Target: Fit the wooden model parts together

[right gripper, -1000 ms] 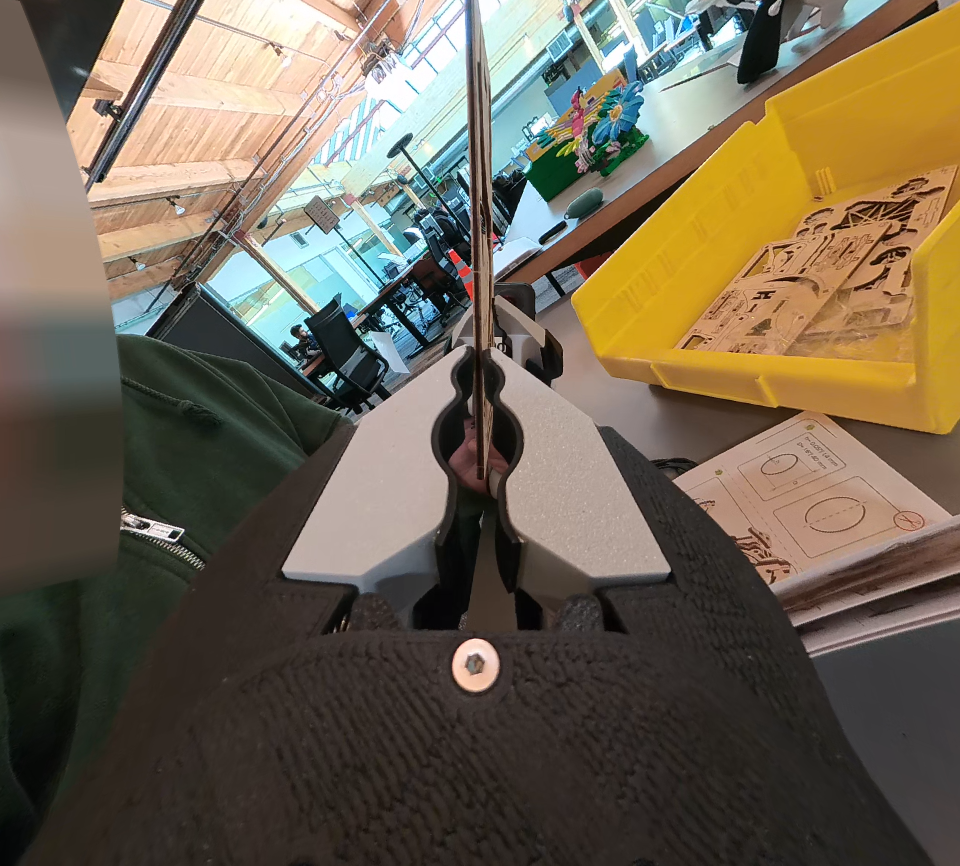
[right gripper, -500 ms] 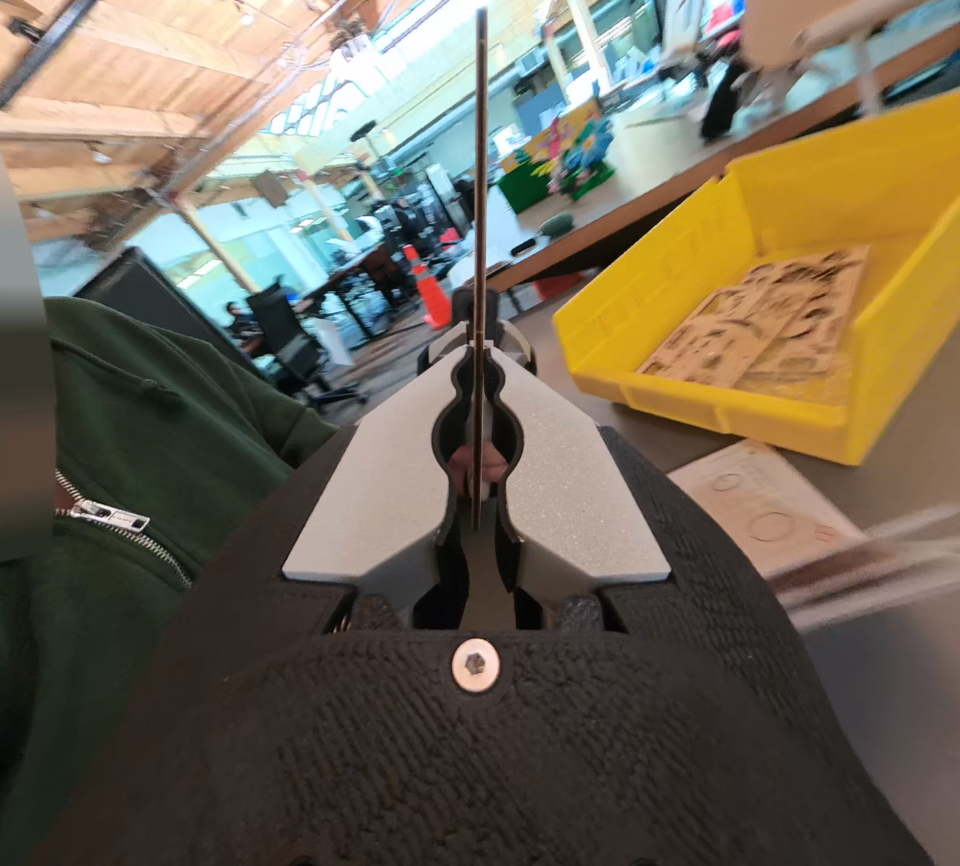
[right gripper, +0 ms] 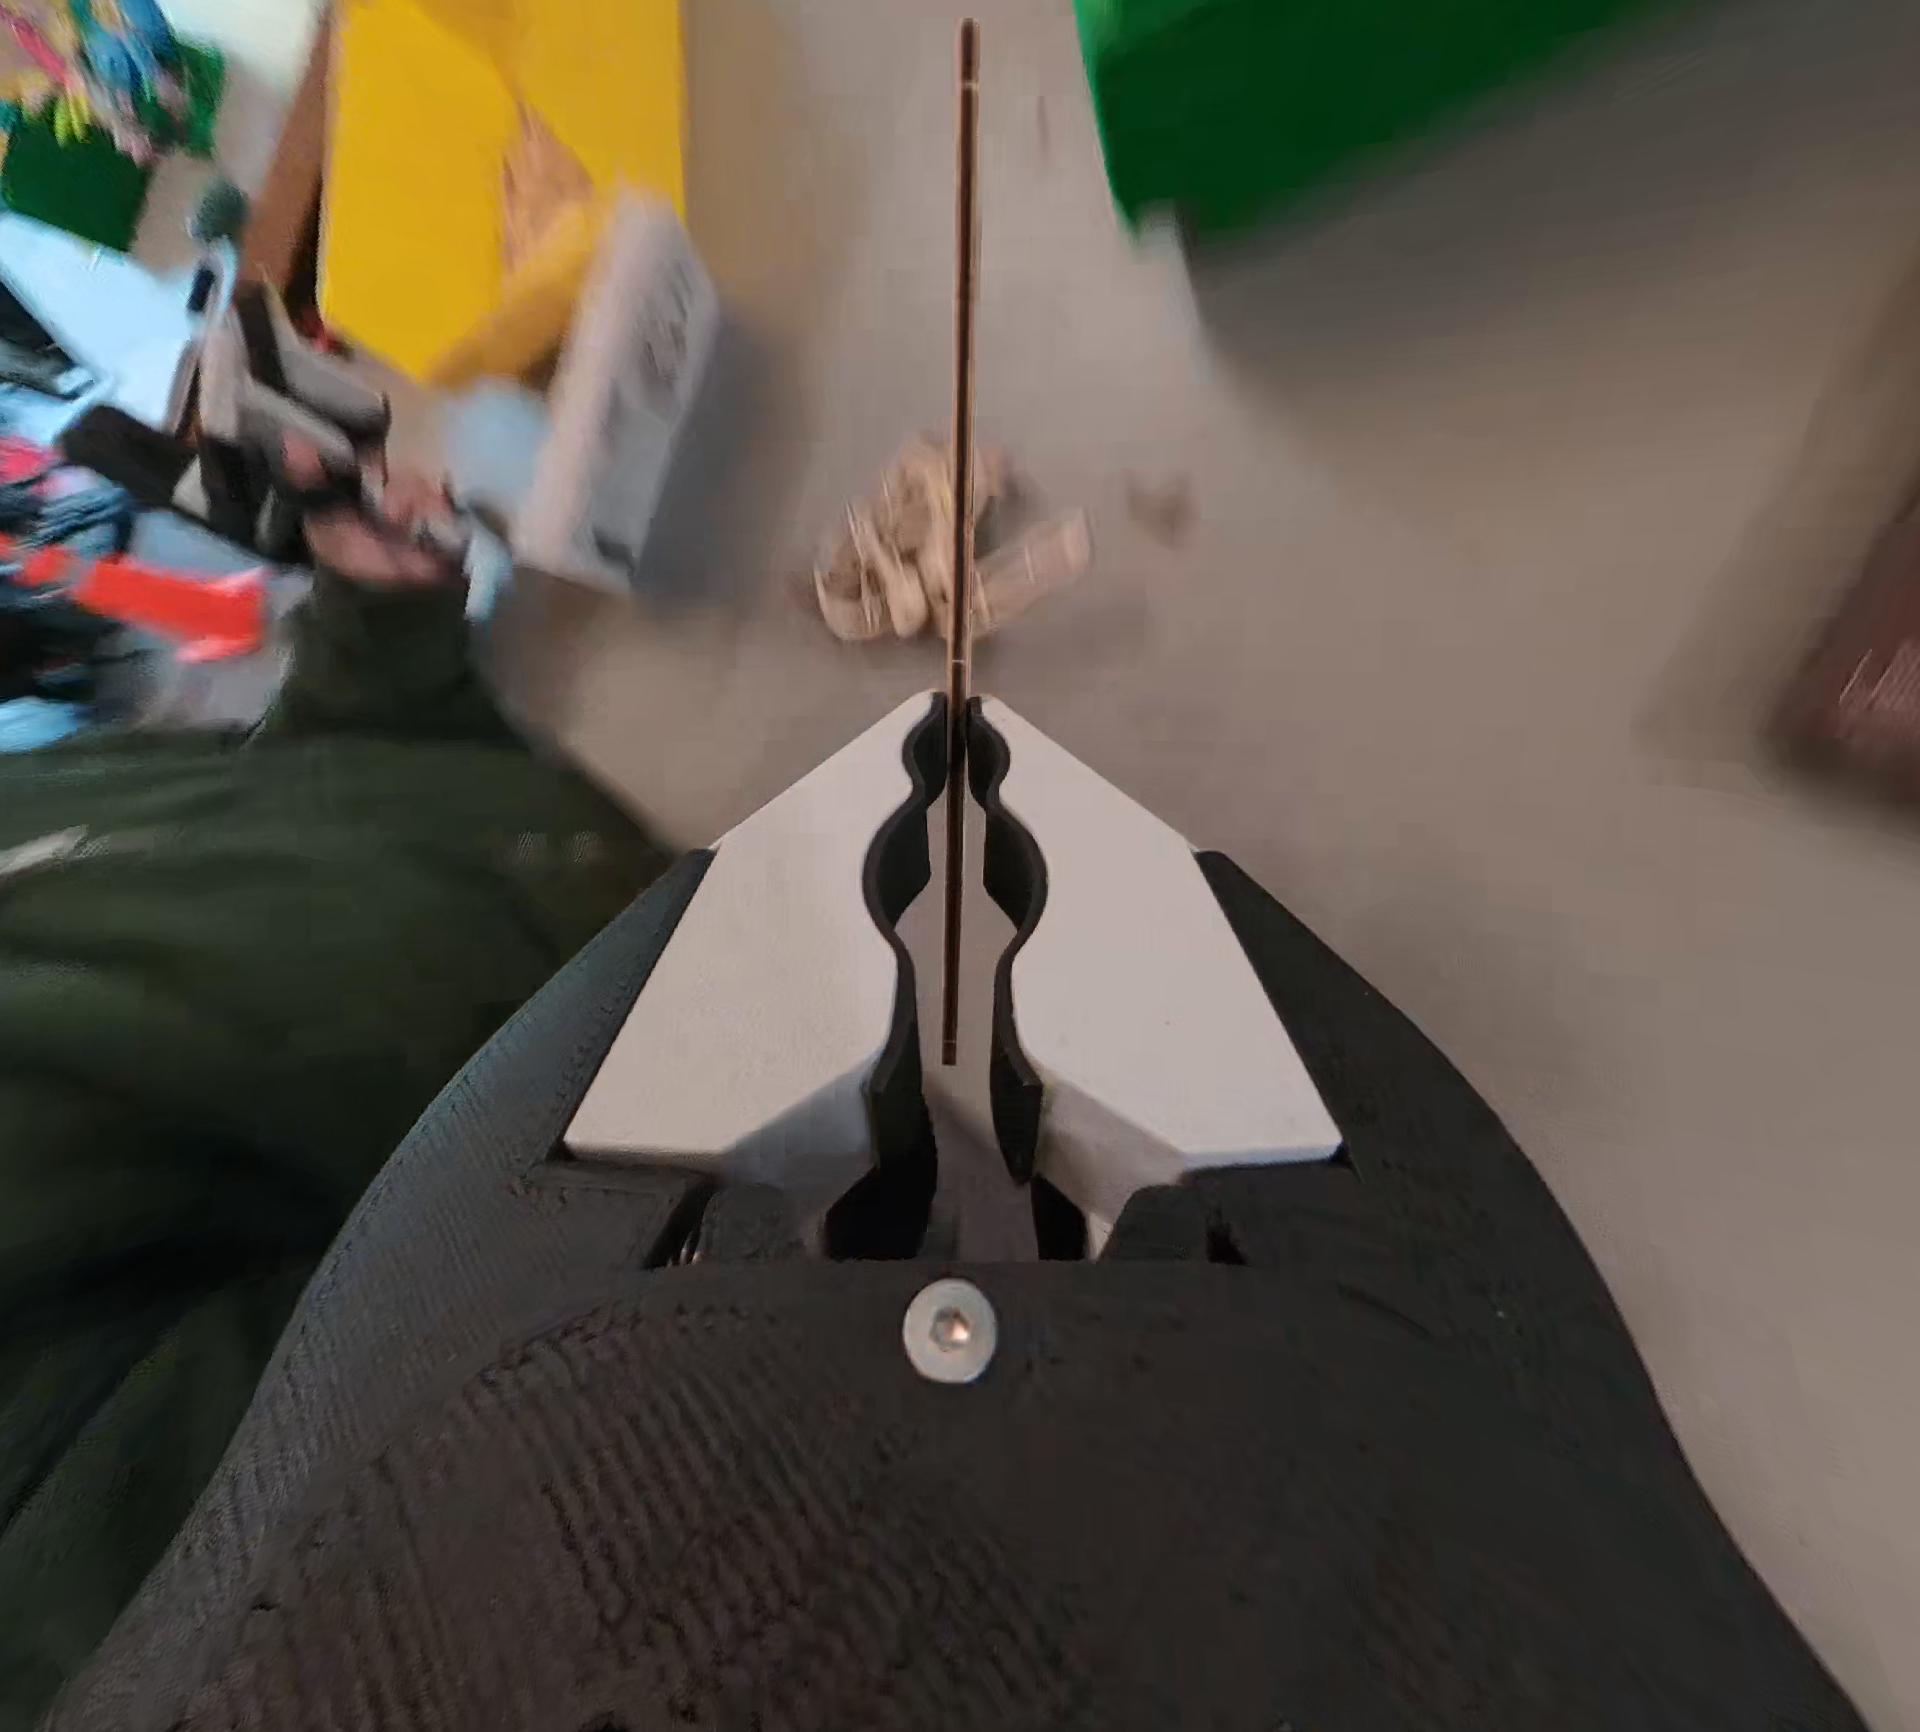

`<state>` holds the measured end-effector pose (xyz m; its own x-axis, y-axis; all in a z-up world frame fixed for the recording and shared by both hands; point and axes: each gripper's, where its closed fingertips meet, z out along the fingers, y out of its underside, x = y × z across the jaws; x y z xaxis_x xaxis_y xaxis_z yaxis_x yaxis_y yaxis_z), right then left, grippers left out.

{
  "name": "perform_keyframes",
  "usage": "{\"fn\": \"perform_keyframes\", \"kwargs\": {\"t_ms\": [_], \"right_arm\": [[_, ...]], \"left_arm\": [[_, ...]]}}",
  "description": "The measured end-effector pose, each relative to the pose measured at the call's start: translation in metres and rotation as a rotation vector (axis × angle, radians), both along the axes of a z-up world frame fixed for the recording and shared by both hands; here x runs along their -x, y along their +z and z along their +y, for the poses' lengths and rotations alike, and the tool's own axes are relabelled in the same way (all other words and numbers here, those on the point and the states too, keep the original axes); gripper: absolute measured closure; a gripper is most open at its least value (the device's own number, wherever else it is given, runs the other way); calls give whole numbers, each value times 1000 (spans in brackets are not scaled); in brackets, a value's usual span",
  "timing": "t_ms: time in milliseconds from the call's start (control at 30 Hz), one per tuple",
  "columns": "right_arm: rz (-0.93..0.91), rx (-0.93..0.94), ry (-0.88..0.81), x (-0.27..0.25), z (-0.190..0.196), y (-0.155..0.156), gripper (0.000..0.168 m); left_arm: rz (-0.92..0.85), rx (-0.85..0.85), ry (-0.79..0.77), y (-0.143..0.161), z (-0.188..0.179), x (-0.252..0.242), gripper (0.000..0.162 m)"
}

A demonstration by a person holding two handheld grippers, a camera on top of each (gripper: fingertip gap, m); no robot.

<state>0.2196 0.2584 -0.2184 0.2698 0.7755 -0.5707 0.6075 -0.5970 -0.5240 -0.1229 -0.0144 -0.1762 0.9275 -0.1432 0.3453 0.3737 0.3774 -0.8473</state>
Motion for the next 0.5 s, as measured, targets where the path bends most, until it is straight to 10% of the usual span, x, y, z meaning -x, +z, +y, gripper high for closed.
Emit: {"fn": "perform_keyframes", "kwargs": {"t_ms": [300, 500], "right_arm": [[-249, 167, -64, -23, 34, -92, 157], [-446, -271, -229, -12, 60, -54, 138]], "left_arm": [[84, -3, 131, 8, -13, 13, 142], [208, 11, 359, 13, -39, 49, 140]]}}
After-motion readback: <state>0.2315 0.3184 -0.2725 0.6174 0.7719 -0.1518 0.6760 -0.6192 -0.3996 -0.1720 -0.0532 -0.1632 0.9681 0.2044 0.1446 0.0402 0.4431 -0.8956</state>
